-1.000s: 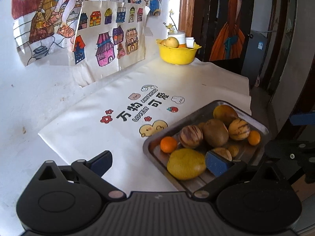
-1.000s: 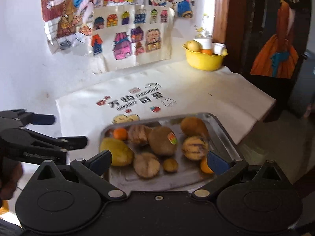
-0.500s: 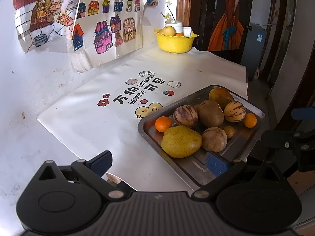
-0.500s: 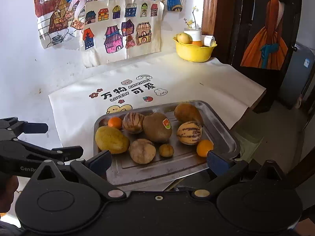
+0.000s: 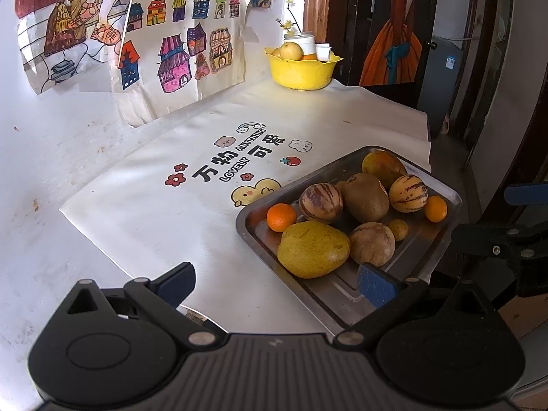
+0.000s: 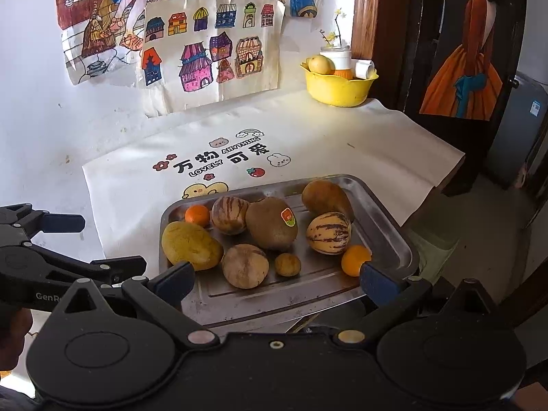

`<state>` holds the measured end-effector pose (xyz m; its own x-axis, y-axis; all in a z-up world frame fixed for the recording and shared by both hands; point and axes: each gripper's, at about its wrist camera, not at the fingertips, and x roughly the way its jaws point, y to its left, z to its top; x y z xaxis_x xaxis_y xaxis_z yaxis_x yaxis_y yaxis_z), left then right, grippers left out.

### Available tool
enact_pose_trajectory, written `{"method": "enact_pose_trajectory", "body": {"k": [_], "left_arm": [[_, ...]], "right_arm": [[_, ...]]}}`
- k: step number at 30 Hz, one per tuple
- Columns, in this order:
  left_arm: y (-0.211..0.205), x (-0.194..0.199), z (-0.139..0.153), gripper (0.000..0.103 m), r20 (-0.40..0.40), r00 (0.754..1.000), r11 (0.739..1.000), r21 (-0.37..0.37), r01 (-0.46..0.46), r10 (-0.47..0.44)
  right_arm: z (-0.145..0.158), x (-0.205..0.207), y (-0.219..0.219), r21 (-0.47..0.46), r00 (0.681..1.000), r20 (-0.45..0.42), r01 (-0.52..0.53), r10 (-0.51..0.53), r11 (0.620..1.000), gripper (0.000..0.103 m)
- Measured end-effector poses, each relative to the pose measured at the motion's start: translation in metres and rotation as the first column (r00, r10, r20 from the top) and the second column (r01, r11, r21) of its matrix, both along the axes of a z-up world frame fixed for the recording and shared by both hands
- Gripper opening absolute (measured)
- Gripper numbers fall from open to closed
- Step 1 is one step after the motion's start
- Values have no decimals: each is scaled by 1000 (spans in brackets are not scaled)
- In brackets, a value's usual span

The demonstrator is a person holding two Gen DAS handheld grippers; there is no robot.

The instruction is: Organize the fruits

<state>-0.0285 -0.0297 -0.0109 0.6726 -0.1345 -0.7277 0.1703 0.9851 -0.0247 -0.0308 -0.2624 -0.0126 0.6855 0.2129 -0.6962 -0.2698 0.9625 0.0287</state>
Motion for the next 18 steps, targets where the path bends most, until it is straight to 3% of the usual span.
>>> {"method": "enact_pose_trajectory", "body": {"k": [18], "left_arm": [[0,1,0,102,0,1000,1000,3,5,-5]], "right_arm": [[0,2,-3,6,1000,-2,3,-3,1000,102]]}}
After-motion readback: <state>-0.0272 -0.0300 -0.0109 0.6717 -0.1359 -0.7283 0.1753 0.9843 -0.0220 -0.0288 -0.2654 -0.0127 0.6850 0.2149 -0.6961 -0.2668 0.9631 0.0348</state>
